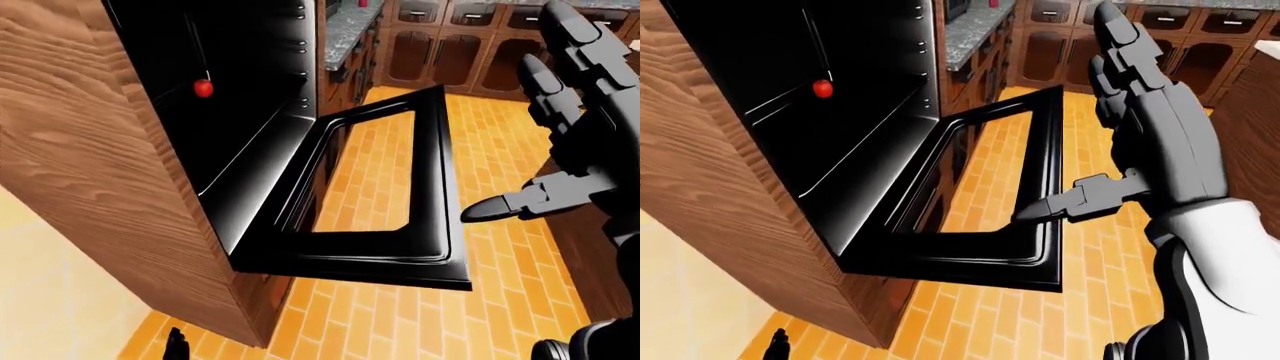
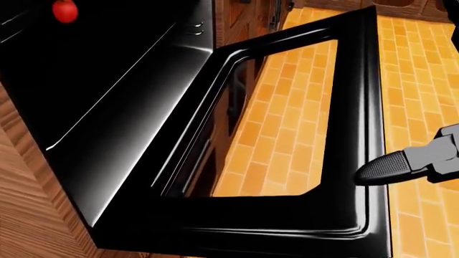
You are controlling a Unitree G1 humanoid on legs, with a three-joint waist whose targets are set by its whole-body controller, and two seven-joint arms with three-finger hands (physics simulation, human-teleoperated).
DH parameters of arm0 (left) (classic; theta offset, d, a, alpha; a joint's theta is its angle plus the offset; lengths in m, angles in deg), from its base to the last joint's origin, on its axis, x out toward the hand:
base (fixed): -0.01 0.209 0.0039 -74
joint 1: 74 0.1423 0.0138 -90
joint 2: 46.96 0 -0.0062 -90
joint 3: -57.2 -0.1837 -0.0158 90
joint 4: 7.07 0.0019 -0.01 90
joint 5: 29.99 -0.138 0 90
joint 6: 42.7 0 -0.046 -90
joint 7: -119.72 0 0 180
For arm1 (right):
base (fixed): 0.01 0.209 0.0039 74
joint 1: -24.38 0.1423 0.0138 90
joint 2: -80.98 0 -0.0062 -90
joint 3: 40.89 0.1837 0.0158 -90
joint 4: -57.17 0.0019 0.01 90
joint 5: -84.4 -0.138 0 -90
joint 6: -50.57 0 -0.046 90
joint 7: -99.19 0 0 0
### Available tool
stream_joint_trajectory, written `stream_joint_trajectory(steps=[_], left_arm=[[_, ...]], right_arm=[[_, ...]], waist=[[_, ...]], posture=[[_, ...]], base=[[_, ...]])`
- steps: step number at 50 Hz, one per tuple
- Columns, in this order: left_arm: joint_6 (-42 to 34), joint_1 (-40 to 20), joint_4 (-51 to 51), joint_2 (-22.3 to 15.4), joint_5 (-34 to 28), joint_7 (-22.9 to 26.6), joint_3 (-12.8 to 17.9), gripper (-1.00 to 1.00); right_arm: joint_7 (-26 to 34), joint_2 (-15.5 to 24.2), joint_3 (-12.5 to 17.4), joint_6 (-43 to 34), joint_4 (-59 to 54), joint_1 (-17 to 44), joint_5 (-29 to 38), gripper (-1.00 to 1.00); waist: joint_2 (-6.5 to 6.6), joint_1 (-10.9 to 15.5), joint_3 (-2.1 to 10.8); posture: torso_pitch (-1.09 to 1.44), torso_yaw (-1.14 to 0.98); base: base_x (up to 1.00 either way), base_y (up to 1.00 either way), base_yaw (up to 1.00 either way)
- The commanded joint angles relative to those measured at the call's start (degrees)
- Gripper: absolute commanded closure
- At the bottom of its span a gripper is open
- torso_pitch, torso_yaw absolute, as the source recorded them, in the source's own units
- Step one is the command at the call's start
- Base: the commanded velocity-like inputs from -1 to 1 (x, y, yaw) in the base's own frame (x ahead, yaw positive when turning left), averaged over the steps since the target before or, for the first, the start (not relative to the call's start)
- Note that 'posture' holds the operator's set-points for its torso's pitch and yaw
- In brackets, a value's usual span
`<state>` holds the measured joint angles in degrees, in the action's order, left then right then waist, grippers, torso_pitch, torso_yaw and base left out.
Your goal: Close the oven door.
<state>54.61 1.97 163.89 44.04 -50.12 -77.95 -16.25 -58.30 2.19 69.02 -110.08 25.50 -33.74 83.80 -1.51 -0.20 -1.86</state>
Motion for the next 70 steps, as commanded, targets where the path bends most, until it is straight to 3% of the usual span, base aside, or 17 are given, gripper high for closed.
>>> stream_joint_trajectory(steps=[1, 4, 8, 9, 12, 17, 20, 22, 23, 25, 32, 34, 35, 37, 45, 63, 70], left_arm=[[0.73, -0.9, -1.28, -1.24, 0.05, -0.84, 0.21, -1.0], [0.67, -0.9, -1.28, -1.24, 0.05, -0.83, 0.21, -1.0], [0.57, -0.91, -1.28, -1.24, 0.06, -0.83, 0.21, -1.0], [0.56, -0.91, -1.28, -1.24, 0.06, -0.82, 0.21, -1.0], [0.56, -0.91, -1.28, -1.23, 0.09, -0.8, 0.23, -1.0], [0.6, -0.9, -1.29, -1.23, 0.12, -0.82, 0.24, -1.0], [0.57, -0.91, -1.29, -1.23, 0.13, -0.81, 0.24, -1.0], [0.59, -0.9, -1.29, -1.23, 0.14, -0.81, 0.24, -1.0], [0.58, -0.91, -1.28, -1.23, 0.12, -0.79, 0.23, -1.0], [0.58, -0.9, -1.29, -1.23, 0.14, -0.81, 0.24, -1.0], [0.68, -0.9, -1.29, -1.23, 0.16, -0.77, 0.25, -1.0], [0.71, -0.89, -1.29, -1.23, 0.18, -0.75, 0.26, -1.0], [0.71, -0.9, -1.29, -1.23, 0.18, -0.73, 0.25, -1.0], [0.75, -0.89, -1.29, -1.23, 0.16, -0.75, 0.24, -1.0], [0.52, -0.92, -1.28, -1.24, 0.03, -0.95, 0.16, -1.0], [-3.54, -1.31, -1.23, -1.42, -1.71, -0.95, -0.86, -1.0], [-4.69, -1.41, -1.23, -1.46, -2.37, 0.12, -1.1, -1.0]], right_arm=[[-0.17, 0.41, 0.17, 1.57, 0.83, 1.09, 0.05, -1.0], [-0.07, 0.45, 0.23, 1.65, 0.93, 0.95, 0.07, -1.0], [0.02, 0.48, 0.16, 1.72, 0.99, 0.77, 0.17, -1.0], [0.07, 0.51, 0.21, 1.71, 1.0, 0.75, 0.19, -1.0], [0.12, 0.42, 0.29, 1.74, 0.99, 0.76, 0.19, -1.0], [0.12, 0.41, 0.13, 1.73, 1.01, 0.81, 0.25, -1.0], [0.03, 0.48, 0.18, 2.05, 0.72, 0.64, 0.55, -1.0], [-0.13, 0.29, 0.11, 1.98, 0.55, 0.63, 0.76, -1.0], [-0.22, 0.32, 0.17, 1.95, 0.53, 0.65, 0.89, -1.0], [-0.16, 0.56, 1.07, 1.07, 0.6, 1.31, 0.75, -1.0], [0.83, 5.12, 3.1, -1.88, 0.55, 3.75, 1.19, -1.0], [1.27, 6.4, 5.48, -3.83, 0.54, 5.56, 0.46, -1.0], [1.0, 6.99, 7.71, -4.56, 0.1, 7.29, 0.03, -1.0], [1.73, 9.8, 11.31, -5.5, -0.32, 9.33, -2.15, -1.0], [1.28, 18.05, 25.64, -9.29, -2.66, 9.38, -15.13, -1.0], [-11.94, 27.57, 44.08, 2.83, -10.42, -11.88, -40.56, -1.0], [-10.78, 25.05, 48.3, 8.52, -12.24, -20.61, -40.38, -1.0]], waist=[[0.26, 0.08, 0.37], [2.02, -0.34, -0.41], [6.93, -0.71, 0.17], [4.86, -0.16, -0.37], [5.2, -0.16, -0.06], [2.8, 0.61, -0.05], [-0.17, 1.14, 0.5], [-3.89, 0.88, 2.14], [-1.03, 0.76, 1.21], [-2.41, 0.67, 0.38], [0.77, 0.33, -0.45], [3.59, 0.03, 0.69], [1.31, -0.15, 0.25], [1.59, -0.08, 1.17], [-0.02, 0.44, 0.58], [-2.06, 0.72, -0.55], [-2.43, 0.57, -0.43]], posture=[[0.0, 0.0], [0.0, 0.0], [0.0, 0.0], [0.0, 0.0], [0.0, 0.0], [0.0, 0.0], [0.0, 0.0], [0.0, 0.0], [0.0, 0.0], [0.0, 0.0], [0.0, 0.0], [0.0, 0.0], [0.0, 0.0], [0.0, 0.0], [0.0, 0.0], [0.0, 0.0], [0.0, 0.0]], base=[[0.27, 0.0, 0.0], [0.33, 0.0, 0.0], [0.35, 0.0, 0.0], [0.36, 0.0, 0.0], [0.37, 0.0, 0.0], [0.36, 0.0, 0.0], [0.37, 0.0, 0.0], [0.13, 0.0, 0.0], [0.0, 0.0, 0.0], [0.0, 0.0, 0.0], [0.0, 0.0, 0.0], [0.0, 0.0, 0.0], [0.0, 0.0, 0.0], [0.0, 0.0, 0.0], [0.0, 0.0, 0.0], [0.0, 0.0, 0.0], [0.0, 0.0, 0.0]])
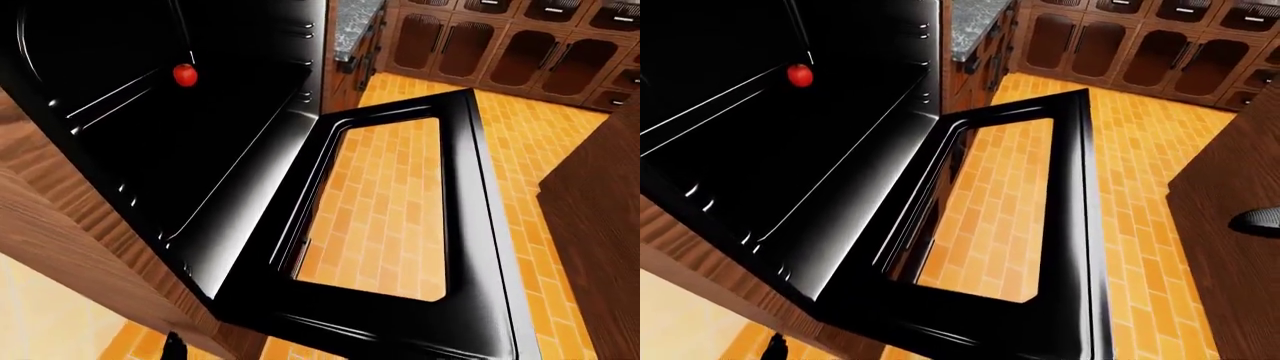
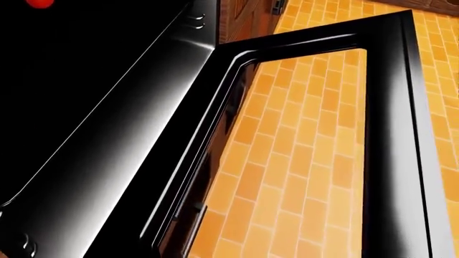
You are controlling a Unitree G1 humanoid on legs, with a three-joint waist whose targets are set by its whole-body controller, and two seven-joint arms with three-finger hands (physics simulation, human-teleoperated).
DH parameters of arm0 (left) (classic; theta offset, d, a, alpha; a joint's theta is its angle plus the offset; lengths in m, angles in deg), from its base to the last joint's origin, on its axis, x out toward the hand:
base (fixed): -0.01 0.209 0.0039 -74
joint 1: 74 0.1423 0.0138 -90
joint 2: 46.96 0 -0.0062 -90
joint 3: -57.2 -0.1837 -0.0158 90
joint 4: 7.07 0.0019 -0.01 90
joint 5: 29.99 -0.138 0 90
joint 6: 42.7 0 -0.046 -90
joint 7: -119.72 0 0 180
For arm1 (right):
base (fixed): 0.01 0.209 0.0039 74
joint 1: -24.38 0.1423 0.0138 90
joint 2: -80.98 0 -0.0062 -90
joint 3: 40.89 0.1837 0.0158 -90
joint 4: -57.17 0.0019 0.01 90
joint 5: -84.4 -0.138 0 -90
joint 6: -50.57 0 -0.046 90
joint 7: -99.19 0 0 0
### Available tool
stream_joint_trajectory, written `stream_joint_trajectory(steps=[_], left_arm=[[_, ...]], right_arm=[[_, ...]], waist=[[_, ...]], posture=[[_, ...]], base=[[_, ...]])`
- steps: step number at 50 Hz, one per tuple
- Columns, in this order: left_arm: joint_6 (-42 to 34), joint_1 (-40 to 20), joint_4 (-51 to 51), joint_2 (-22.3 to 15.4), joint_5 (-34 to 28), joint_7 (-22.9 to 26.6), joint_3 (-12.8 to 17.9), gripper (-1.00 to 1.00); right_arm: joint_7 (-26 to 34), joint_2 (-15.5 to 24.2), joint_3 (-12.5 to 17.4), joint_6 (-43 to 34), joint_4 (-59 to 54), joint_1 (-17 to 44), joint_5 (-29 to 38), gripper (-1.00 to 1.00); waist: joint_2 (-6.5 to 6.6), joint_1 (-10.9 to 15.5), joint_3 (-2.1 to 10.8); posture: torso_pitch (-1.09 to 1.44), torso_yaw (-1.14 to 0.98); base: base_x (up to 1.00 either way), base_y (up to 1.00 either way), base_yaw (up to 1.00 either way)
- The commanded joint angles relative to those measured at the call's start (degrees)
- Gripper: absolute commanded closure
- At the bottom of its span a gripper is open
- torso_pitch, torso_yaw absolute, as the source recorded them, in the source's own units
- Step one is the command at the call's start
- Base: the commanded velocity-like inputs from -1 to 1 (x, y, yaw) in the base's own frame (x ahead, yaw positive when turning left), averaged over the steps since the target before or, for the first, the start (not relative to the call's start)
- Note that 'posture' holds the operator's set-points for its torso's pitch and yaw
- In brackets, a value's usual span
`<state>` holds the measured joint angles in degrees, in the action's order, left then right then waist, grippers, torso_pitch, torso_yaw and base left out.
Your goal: Close the oven door.
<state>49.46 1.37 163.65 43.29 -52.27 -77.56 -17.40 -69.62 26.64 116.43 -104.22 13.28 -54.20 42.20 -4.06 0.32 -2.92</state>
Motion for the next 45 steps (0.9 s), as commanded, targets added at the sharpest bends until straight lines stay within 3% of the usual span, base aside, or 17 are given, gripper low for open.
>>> stream_joint_trajectory(steps=[1, 6, 14, 17, 21, 22, 29, 37, 42, 44, 45], left_arm=[[0.47, -0.81, -0.98, -0.72, -0.26, -0.06, 0.05, -1.0], [0.6, -0.81, -0.98, -0.71, -0.41, 0.25, 0.08, -1.0], [0.71, -0.8, -0.98, -0.71, -0.48, 0.32, 0.14, -1.0], [0.72, -0.8, -0.98, -0.72, -0.54, 0.44, 0.1, -1.0], [0.76, -0.8, -0.98, -0.72, -0.56, 0.49, 0.11, -1.0], [0.79, -0.8, -0.98, -0.72, -0.57, 0.51, 0.1, -1.0], [0.88, -0.8, -0.98, -0.73, -0.69, 0.48, 0.05, -1.0], [0.94, -0.79, -0.98, -0.72, -0.71, 0.47, 0.07, -1.0], [1.01, -0.79, -0.98, -0.73, -0.75, 0.46, 0.06, -1.0], [1.03, -0.79, -0.98, -0.74, -0.83, 0.46, 0.0, -1.0], [1.03, -0.79, -0.98, -0.74, -0.83, 0.54, 0.01, -1.0]], right_arm=[[1.71, -0.63, 1.36, 3.7, -0.3, -1.51, 2.41, -1.0], [6.96, -4.04, 6.23, 5.41, -2.84, -4.84, 5.21, -1.0], [11.56, -11.87, 9.2, 10.81, -8.58, -9.63, 11.9, -1.0], [14.49, -13.52, 11.02, 19.94, -11.79, -11.98, 15.13, -1.0], [16.03, -14.31, 17.45, 21.7, -16.58, -14.25, 12.17, -1.0], [18.42, -16.03, 17.04, 24.41, -17.46, -17.24, 14.41, -1.0], [24.01, -21.76, 21.07, 32.95, -26.5, -22.36, 8.71, -1.0], [30.08, -27.27, 18.31, 45.97, -40.03, -27.69, 8.31, -1.0], [34.83, -28.5, 14.73, 62.96, -57.89, -31.01, 12.67, -1.0], [34.98, -28.16, 11.89, 69.51, -64.29, -31.79, 14.85, -1.0], [34.48, -27.51, 9.53, 76.48, -70.98, -31.79, 18.33, -1.0]], waist=[[0.06, 0.04, 0.69], [-0.14, 0.01, 1.02], [0.03, -0.01, 1.43], [0.2, -0.08, 1.61], [0.51, 0.03, 1.77], [0.59, 0.03, 1.77], [0.66, -0.29, 1.91], [1.22, -0.65, 2.1], [1.48, -0.87, 2.05], [1.6, -0.89, 2.01], [1.72, -0.93, 1.94]], posture=[[0.0, 0.0], [0.0, 0.0], [0.0, 0.0], [0.0, 0.0], [0.0, 0.0], [0.0, 0.0], [0.0, 0.0], [0.0, 0.0], [0.0, 0.0], [0.0, 0.0], [0.0, 0.0]], base=[[0.0, 0.0, 0.0], [0.0, 0.0, 0.0], [0.0, 0.0, 0.0], [0.0, 0.0, 0.0], [0.0, 0.0, 0.0], [0.0, 0.0, 0.0], [0.0, 0.0, 0.0], [0.0, 0.0, 0.0], [0.0, 0.0, 0.0], [0.0, 0.0, 0.0], [0.0, 0.0, 0.0]])
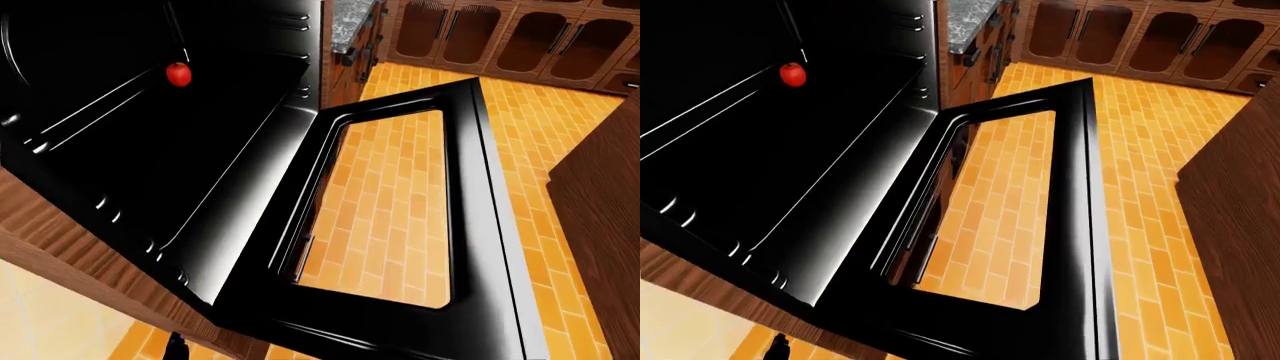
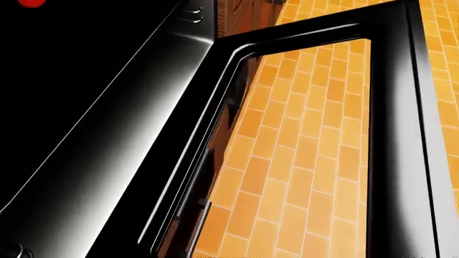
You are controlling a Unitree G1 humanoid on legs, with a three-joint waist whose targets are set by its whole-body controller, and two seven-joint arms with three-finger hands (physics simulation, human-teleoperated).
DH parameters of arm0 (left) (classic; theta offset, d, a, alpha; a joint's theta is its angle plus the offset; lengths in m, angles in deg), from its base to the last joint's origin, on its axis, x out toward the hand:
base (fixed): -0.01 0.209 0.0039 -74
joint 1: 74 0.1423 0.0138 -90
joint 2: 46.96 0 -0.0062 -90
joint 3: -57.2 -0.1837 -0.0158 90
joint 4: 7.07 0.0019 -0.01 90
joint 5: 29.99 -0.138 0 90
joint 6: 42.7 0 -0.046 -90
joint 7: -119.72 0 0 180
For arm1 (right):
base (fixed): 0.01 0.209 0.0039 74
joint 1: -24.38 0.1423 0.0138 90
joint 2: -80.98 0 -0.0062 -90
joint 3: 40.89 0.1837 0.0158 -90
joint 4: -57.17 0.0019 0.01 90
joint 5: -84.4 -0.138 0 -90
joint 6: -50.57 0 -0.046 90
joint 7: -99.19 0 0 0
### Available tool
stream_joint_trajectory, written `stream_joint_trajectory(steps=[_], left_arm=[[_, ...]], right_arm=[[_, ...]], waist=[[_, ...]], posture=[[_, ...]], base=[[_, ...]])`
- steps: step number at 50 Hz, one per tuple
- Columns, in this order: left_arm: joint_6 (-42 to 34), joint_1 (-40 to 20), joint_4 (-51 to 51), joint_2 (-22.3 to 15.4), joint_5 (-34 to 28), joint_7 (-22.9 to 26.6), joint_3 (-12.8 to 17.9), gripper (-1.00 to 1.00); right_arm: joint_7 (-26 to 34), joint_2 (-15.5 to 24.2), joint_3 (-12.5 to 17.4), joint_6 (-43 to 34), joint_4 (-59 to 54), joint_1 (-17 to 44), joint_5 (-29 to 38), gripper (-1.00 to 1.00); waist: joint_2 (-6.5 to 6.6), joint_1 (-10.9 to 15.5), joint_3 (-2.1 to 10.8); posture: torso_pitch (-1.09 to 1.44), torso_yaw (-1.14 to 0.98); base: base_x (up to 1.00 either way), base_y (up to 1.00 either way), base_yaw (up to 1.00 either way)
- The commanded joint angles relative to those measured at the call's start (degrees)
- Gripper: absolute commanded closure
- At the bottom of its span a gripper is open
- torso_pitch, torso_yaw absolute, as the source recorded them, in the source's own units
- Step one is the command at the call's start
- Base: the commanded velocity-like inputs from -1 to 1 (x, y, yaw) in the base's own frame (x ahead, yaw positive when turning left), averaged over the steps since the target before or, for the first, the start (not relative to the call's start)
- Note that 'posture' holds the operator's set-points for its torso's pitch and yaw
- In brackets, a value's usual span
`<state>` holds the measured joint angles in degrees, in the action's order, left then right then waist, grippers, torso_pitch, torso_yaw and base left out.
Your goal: Close the oven door.
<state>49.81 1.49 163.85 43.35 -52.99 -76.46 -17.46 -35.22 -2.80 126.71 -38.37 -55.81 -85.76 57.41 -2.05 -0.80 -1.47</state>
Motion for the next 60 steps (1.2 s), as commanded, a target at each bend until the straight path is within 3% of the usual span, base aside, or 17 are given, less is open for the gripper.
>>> stream_joint_trajectory(steps=[1, 3, 7, 10, 11, 15, 19, 23, 26, 34, 51, 60], left_arm=[[0.7, -0.91, -1.17, -0.79, -0.1, -0.56, 0.08, -1.0], [0.81, -0.9, -1.17, -0.79, -0.1, -0.63, 0.09, -1.0], [0.78, -0.9, -1.17, -0.79, -0.09, -0.57, 0.1, -1.0], [0.8, -0.9, -1.17, -0.79, -0.06, -0.49, 0.13, -1.0], [0.84, -0.9, -1.18, -0.79, -0.05, -0.47, 0.13, -1.0], [0.8, -0.9, -1.17, -0.79, -0.05, -0.38, 0.12, -1.0], [0.76, -0.91, -1.17, -0.79, -0.08, -0.28, 0.09, -1.0], [0.83, -0.9, -1.17, -0.8, -0.15, -0.28, 0.05, -1.0], [0.81, -0.91, -1.17, -0.81, -0.25, -0.31, 0.0, -1.0], [1.07, -0.89, -1.17, -0.82, -0.38, -0.15, -0.02, -1.0], [1.3, -0.88, -1.16, -0.82, -0.49, 0.13, -0.01, -1.0], [1.13, -0.89, -1.17, -0.82, -0.43, 0.16, 0.01, -1.0]], right_arm=[[-0.62, 2.95, -2.89, 16.04, -8.36, -0.08, 4.25, -1.0], [-3.76, 5.92, -8.29, 27.37, -21.58, 0.06, 6.18, -1.0], [-10.22, 11.17, -19.52, 39.57, -38.41, 0.6, 3.06, -1.0], [-16.27, 14.0, -29.72, 46.82, -49.24, 2.53, 0.44, -1.0], [-19.46, 14.63, -33.5, 48.28, -51.41, 3.06, 0.38, -1.0], [-25.39, 16.17, -42.77, 48.4, -54.28, 4.3, -3.54, -1.0], [-27.89, 17.07, -48.29, 48.11, -55.29, 5.66, -4.87, -1.0], [-30.3, 18.71, -51.72, 46.14, -56.2, 6.53, -4.12, -1.0], [-29.93, 17.44, -52.68, 43.8, -56.66, 7.57, -3.86, -1.0], [-39.43, 15.53, -57.83, 40.4, -55.74, 13.02, 5.5, -1.0], [-44.1, 12.05, -60.62, 32.86, -53.96, 23.66, 15.95, -1.0], [-35.66, 10.48, -59.68, 31.97, -51.62, 28.04, 14.19, -1.0]], waist=[[-0.11, 0.07, 0.36], [0.16, -0.22, 0.31], [0.51, -0.5, 0.43], [0.88, -0.73, 0.51], [0.97, -0.78, 0.56], [0.96, -0.85, 0.69], [0.71, -0.73, 0.67], [0.38, -0.56, 0.57], [0.18, -0.41, 0.5], [-0.15, -0.13, 0.43], [-0.48, 0.54, 1.17], [-0.37, 0.63, 1.6]], posture=[[0.0, 0.0], [0.0, 0.0], [0.0, 0.0], [0.0, 0.0], [0.0, 0.0], [0.0, 0.0], [0.0, 0.0], [0.0, 0.0], [0.0, 0.0], [0.0, 0.0], [0.0, 0.0], [0.0, 0.0]], base=[[0.0, 0.0, 0.0], [0.0, 0.0, 0.0], [0.0, 0.0, 0.0], [0.0, 0.0, 0.0], [0.0, 0.0, 0.0], [0.0, 0.0, 0.0], [0.0, 0.0, 0.0], [0.0, 0.0, 0.0], [0.0, 0.0, 0.0], [0.0, 0.0, 0.0], [0.0, 0.0, 0.0], [0.0, 0.0, 0.0]])
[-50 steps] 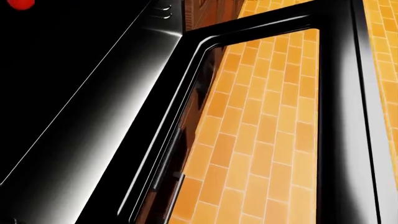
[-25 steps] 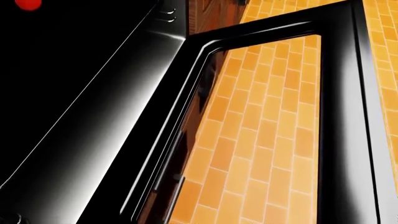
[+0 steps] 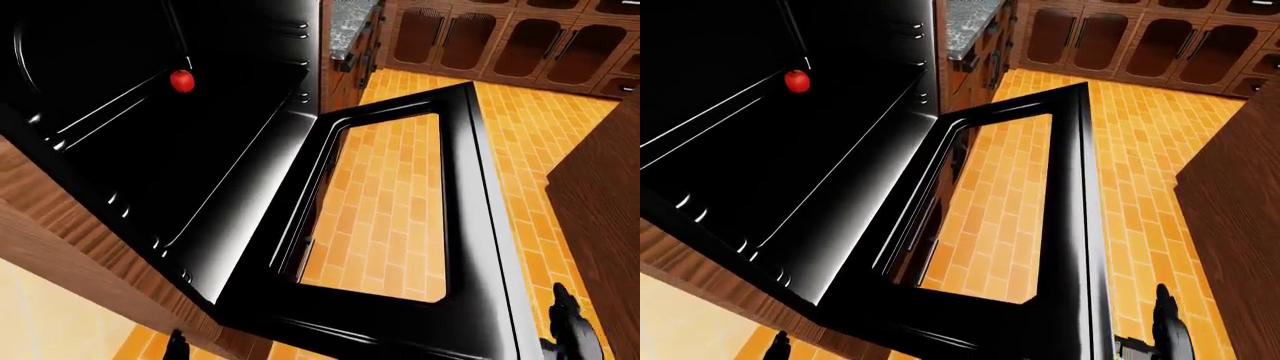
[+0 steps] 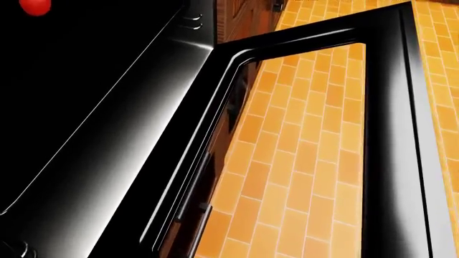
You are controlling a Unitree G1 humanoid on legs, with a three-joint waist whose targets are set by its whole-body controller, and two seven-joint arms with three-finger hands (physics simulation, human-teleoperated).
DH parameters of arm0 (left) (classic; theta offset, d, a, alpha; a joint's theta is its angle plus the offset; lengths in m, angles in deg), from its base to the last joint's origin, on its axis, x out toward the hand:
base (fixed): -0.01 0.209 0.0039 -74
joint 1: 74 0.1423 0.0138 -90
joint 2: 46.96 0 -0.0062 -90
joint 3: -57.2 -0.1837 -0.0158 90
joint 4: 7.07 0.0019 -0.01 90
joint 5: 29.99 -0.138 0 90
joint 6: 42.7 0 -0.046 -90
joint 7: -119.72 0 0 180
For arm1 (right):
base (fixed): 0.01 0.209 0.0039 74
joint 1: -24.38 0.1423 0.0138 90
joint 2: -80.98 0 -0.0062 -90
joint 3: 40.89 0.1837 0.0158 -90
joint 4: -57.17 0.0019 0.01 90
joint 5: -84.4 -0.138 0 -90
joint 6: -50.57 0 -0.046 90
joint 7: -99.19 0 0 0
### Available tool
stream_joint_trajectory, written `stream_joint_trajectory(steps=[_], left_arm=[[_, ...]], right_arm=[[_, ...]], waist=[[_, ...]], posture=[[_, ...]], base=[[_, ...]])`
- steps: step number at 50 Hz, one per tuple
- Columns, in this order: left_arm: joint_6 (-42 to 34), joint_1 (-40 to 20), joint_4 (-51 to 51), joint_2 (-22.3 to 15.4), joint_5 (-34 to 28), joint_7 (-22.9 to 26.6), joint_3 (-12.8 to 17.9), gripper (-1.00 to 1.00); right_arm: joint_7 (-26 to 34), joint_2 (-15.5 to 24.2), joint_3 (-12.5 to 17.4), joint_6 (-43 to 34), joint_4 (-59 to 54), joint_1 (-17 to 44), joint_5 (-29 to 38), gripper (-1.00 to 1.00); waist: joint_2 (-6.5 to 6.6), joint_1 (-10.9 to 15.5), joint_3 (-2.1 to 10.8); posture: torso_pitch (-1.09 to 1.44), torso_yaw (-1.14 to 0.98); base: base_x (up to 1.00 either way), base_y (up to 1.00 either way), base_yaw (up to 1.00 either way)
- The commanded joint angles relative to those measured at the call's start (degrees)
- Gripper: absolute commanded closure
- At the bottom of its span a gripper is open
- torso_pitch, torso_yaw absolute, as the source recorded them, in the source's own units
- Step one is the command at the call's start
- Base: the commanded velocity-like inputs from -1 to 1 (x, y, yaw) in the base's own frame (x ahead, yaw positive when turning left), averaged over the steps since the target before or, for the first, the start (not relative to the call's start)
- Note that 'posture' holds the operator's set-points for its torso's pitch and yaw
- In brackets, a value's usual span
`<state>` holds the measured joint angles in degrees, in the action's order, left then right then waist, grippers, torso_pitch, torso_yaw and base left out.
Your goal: Close the oven door.
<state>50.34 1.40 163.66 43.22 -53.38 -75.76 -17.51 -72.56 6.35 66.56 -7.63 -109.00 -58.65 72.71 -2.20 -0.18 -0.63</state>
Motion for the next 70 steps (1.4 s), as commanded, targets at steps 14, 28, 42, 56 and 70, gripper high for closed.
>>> stream_joint_trajectory(steps=[14, 28, 42, 56, 70], left_arm=[[0.6, -0.8, -0.99, -0.68, 0.07, -0.44, 0.11, -1.0], [0.65, -0.79, -0.99, -0.68, 0.15, -0.41, 0.13, -1.0], [0.53, -0.8, -0.99, -0.67, 0.21, -0.35, 0.15, -1.0], [0.65, -0.79, -0.99, -0.67, 0.3, -0.28, 0.19, -1.0], [0.58, -0.79, -0.99, -0.67, 0.34, -0.15, 0.19, -1.0]], right_arm=[[12.51, -1.33, 0.47, -4.8, 12.01, 3.92, -5.1, -1.0], [15.61, -6.0, 3.58, -21.57, 38.81, -0.71, -2.73, -1.0], [17.28, -10.33, 3.9, -31.69, 52.27, 0.53, 1.06, -1.0], [18.94, -13.4, 2.59, -42.2, 67.77, 0.86, 1.38, -1.0], [21.68, -13.77, -2.71, -56.29, 80.74, 10.46, 4.33, -1.0]], waist=[[0.02, -0.1, 1.17], [0.37, 0.06, 1.2], [0.83, -0.21, 1.22], [1.2, -0.21, 1.54], [1.71, -0.4, 1.72]], posture=[[0.0, 0.0], [0.0, 0.0], [0.0, 0.0], [0.0, 0.0], [0.0, 0.0]], base=[[0.0, 0.0, 0.0], [0.0, 0.0, 0.0], [0.0, 0.0, 0.0], [0.0, 0.0, 0.0], [0.0, 0.0, 0.0]])
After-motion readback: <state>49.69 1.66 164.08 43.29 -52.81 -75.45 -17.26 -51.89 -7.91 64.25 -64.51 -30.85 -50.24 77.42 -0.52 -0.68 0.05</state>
